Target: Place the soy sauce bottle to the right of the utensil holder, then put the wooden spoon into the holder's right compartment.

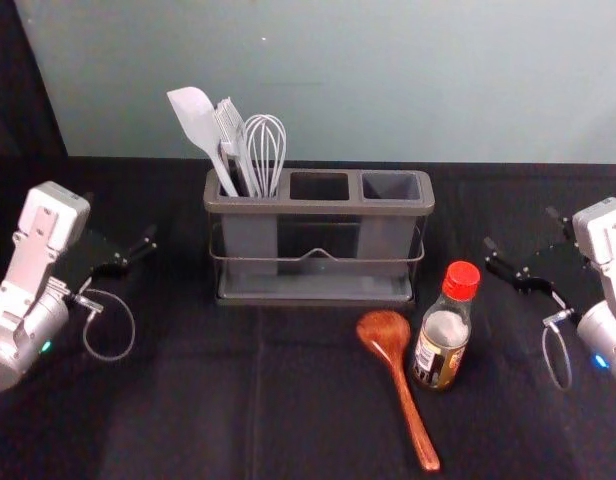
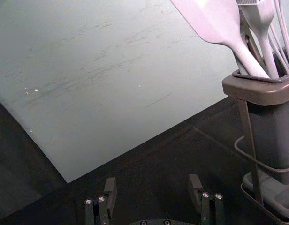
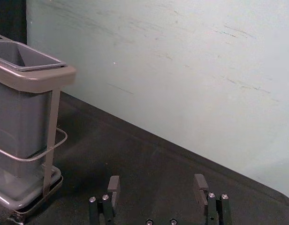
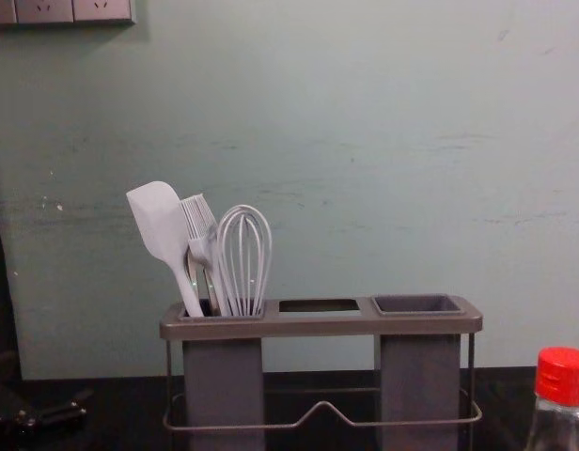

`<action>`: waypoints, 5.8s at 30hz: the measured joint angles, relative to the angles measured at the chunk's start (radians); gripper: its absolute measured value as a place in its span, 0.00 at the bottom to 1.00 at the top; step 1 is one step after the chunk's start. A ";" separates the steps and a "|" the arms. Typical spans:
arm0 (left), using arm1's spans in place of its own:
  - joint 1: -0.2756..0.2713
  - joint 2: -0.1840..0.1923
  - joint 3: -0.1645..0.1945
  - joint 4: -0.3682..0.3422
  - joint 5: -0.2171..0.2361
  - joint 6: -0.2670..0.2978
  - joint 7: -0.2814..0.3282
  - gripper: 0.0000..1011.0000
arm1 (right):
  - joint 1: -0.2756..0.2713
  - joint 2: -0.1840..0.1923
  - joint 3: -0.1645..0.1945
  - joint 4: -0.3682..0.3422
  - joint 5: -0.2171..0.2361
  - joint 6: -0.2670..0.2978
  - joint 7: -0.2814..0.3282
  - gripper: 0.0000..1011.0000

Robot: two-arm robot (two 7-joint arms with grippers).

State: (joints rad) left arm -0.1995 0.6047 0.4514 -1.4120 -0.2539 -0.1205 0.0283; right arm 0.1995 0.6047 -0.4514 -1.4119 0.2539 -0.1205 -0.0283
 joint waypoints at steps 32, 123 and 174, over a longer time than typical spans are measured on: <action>0.000 0.000 0.000 0.000 0.000 0.000 0.000 0.99 | -0.141 0.062 0.069 -0.167 -0.023 0.013 0.004 0.99; 0.000 0.000 0.000 0.000 0.000 0.000 0.000 0.99 | -0.324 -0.033 0.211 -0.376 0.159 0.029 0.390 0.99; 0.000 0.000 0.000 0.000 0.000 0.000 0.000 0.99 | -0.415 -0.046 0.346 -0.494 0.152 0.043 0.416 0.39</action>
State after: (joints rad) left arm -0.1995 0.6047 0.4514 -1.4120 -0.2539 -0.1205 0.0283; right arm -0.2159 0.5588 -0.1053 -1.9055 0.4058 -0.0775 0.3879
